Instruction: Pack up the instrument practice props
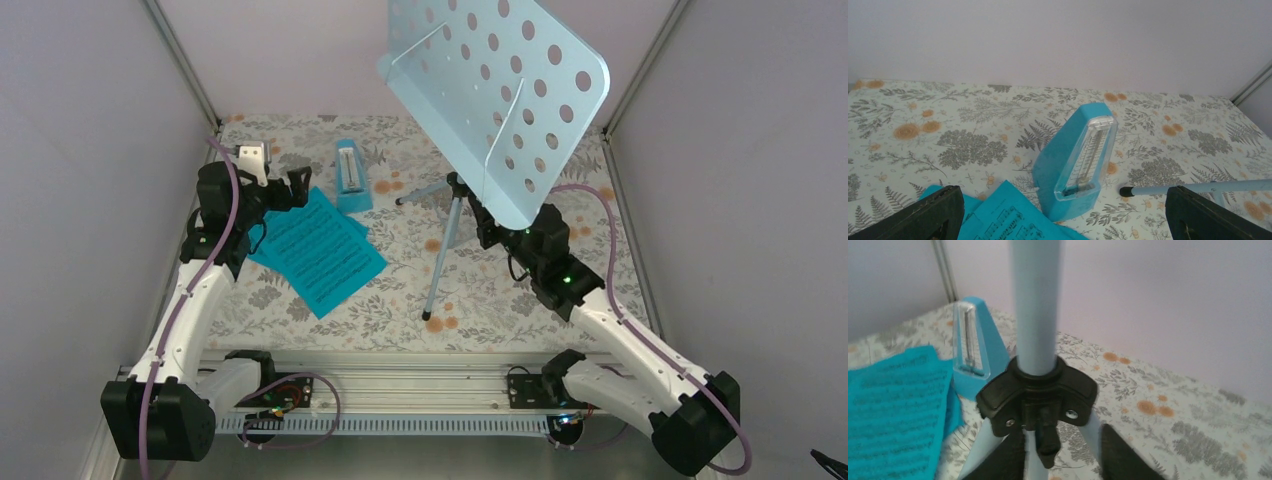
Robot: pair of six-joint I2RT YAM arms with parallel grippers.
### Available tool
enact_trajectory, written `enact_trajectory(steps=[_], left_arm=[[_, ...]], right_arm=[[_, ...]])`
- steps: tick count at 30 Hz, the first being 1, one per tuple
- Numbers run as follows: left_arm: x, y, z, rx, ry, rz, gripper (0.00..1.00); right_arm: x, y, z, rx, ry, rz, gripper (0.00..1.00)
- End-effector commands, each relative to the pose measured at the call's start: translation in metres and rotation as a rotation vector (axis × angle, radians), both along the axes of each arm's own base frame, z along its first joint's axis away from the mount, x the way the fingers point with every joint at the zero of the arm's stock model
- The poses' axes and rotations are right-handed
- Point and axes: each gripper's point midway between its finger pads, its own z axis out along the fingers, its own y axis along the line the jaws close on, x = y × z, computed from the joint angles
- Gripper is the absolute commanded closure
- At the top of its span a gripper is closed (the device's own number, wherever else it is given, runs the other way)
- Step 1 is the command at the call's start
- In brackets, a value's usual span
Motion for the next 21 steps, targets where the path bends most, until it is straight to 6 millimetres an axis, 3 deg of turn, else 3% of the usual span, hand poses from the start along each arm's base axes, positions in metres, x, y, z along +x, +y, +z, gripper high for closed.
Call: enact_trajectory(steps=[1,2,4,7,10,13,15,19,21], left_arm=[[-0.002,-0.010,0.018,0.006,-0.066,-0.055,0.00],[-0.003,-0.013,0.019,0.012,-0.073,-0.067,0.00],[-0.005,-0.023,0.018,0.027,-0.085,-0.107,0.00],[-0.010,-0.058,0.011,0.048,-0.082,-0.220,0.00],[-0.022,-0.109,-0.001,0.001,-0.026,-0.382,0.03],[-0.048,-0.168,-0.006,-0.091,0.007,-0.568,0.05],[-0.068,-0.204,-0.001,-0.179,-0.019,-0.701,0.05],[-0.089,-0.258,-0.007,-0.213,-0.015,-0.859,0.08],[-0.092,-0.278,-0.013,-0.195,-0.009,-0.902,0.11]], right_arm=[[0.001,-0.026,0.013,0.072,-0.029,-0.128,0.54],[0.001,-0.034,0.013,0.119,-0.017,-0.161,0.46],[0.003,-0.057,0.011,0.202,0.006,-0.230,0.39],[-0.001,-0.071,0.016,0.326,0.009,-0.172,0.37],[-0.004,-0.078,0.038,0.435,-0.011,-0.070,0.35],[-0.008,-0.068,0.070,0.495,-0.040,0.144,0.34],[-0.011,-0.050,0.090,0.500,-0.032,0.329,0.35],[-0.002,-0.022,0.114,0.465,0.022,0.576,0.44],[0.002,-0.010,0.120,0.416,0.005,0.643,0.42]])
